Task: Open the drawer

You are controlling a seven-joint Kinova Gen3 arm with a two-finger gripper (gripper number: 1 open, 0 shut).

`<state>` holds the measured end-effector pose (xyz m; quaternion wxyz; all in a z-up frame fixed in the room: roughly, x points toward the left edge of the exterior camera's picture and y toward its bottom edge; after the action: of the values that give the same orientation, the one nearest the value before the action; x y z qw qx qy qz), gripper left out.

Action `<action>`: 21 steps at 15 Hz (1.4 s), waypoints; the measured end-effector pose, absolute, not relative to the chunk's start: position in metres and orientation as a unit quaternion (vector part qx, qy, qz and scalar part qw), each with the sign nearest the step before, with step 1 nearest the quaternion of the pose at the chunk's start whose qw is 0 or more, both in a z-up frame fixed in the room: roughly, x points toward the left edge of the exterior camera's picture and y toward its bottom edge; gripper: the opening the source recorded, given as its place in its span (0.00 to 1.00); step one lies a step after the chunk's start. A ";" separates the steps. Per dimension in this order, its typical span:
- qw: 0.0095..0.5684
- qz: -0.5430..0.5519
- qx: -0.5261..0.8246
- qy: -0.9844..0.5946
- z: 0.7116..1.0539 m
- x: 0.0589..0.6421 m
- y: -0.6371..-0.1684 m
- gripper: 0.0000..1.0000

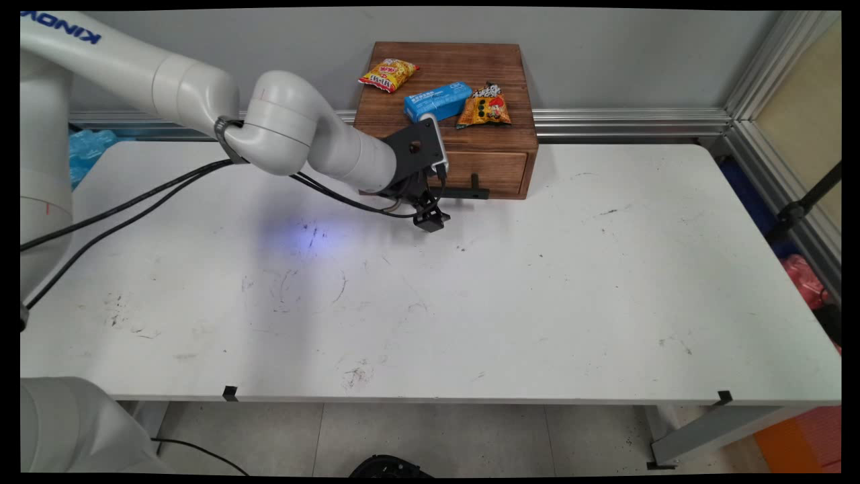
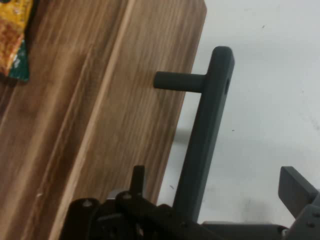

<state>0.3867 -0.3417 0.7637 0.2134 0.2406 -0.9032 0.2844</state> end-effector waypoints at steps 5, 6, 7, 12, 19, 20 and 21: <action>0.222 0.274 0.250 -0.902 0.755 0.383 -0.341 1.00; 0.223 0.271 0.254 -0.901 0.753 0.382 -0.340 1.00; 0.225 0.269 0.257 -0.901 0.752 0.382 -0.339 1.00; 0.233 0.259 0.270 -0.898 0.748 0.376 -0.336 1.00; 0.248 0.247 0.287 -0.892 0.748 0.363 -0.327 1.00; 0.250 0.244 0.289 -0.891 0.749 0.360 -0.325 1.00; 0.251 0.243 0.291 -0.891 0.749 0.358 -0.323 1.00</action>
<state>0.3582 -0.3231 0.7493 0.2514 0.2910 -0.8906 0.2429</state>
